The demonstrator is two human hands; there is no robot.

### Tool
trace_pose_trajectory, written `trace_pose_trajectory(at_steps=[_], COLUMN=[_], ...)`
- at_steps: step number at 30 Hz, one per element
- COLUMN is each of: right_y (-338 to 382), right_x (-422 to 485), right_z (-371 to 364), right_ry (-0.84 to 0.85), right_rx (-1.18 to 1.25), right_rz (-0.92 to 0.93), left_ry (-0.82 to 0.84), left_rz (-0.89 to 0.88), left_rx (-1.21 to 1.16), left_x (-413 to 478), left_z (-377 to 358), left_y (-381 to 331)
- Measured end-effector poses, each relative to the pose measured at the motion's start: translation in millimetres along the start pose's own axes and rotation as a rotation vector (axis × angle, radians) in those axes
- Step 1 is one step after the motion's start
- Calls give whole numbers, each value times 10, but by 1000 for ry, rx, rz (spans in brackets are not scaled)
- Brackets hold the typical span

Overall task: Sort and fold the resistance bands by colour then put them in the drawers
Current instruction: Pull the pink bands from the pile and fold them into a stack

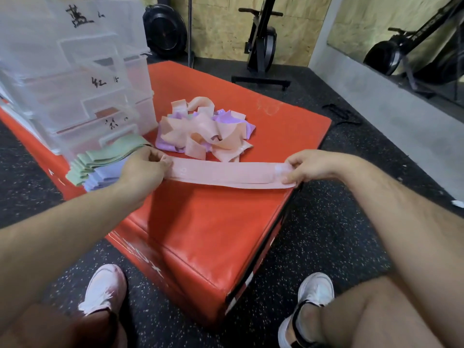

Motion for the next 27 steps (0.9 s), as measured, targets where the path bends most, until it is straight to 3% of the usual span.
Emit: trace_pose_trajectory(at_steps=[3, 9, 20, 27], right_y=[-165, -114, -146, -76], right_x=[81, 68, 81, 140], right_z=[-151, -222, -80, -135], right_ry=[36, 63, -235, -325], right_rx=[113, 260, 230, 13], right_rz=[-33, -14, 23, 50], left_ry=[12, 39, 108, 105], left_rz=[17, -110, -87, -160], left_rx=[155, 366, 527, 609], left_x=[-107, -172, -74, -45], left_z=[-84, -183, -160, -178], left_y=[101, -6, 90, 55])
Point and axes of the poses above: each hand's wrist, its own x-axis towards the middle knuckle, its own z-axis out of the back of the hand, y = z × x, the point moved 7 cm from there along x, towards the middle knuckle, and after that the axes turned 8 degrees about y, right-handed, at the moved point
